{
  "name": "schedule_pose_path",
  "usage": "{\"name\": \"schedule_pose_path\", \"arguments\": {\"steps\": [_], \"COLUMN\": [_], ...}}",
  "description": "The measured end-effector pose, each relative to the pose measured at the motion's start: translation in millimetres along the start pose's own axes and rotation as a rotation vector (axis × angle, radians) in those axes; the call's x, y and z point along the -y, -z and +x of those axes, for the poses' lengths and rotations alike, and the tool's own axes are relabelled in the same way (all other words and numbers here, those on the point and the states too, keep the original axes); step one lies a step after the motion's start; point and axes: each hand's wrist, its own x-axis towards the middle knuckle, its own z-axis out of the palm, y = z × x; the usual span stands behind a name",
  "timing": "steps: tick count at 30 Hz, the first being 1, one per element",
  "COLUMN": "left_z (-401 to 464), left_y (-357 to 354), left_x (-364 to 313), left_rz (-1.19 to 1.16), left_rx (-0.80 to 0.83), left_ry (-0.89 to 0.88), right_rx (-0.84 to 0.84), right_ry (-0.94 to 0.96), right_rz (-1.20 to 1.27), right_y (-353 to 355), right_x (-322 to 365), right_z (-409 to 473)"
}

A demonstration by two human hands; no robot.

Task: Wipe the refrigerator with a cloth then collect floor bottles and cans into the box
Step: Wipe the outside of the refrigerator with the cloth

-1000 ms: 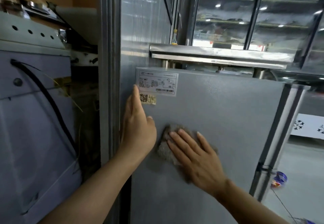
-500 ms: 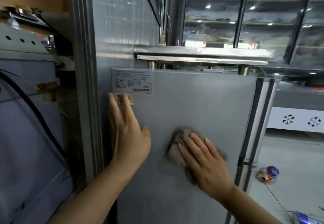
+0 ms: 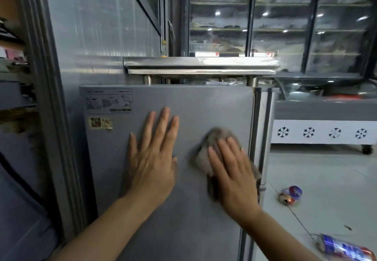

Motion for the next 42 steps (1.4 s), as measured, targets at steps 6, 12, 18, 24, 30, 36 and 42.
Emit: {"name": "schedule_pose_path", "arguments": {"steps": [6,12,18,24,30,36,42], "left_z": [-2,3,4,4,-2,-7,-55], "left_y": [-2,-13,-31,-28,-36,-47,-71], "left_x": [-1,-24,-33,-35,-35,-30,-26], "left_rz": [0.052,0.111,0.123,0.127,0.154,0.141,0.147], "left_rx": [-0.015,-0.065,-0.056,-0.054,-0.084,-0.114,-0.026], "left_ry": [0.009,-0.122,-0.13,-0.139,-0.16,-0.143,-0.233], "right_rx": [0.086,-0.179,-0.143,-0.057,-0.228,-0.166,0.038], "right_ry": [0.082,-0.326,-0.375,-0.357,-0.357,-0.382,-0.345], "right_rz": [-0.091,-0.175,-0.075,-0.117,-0.032,0.045,-0.028], "right_y": [19,32,8,16,21,-11,-23], "right_x": [-15,-46,-11,-16,-46,-13,6], "right_z": [5,93,-6,-2,64,-52,-141]}}
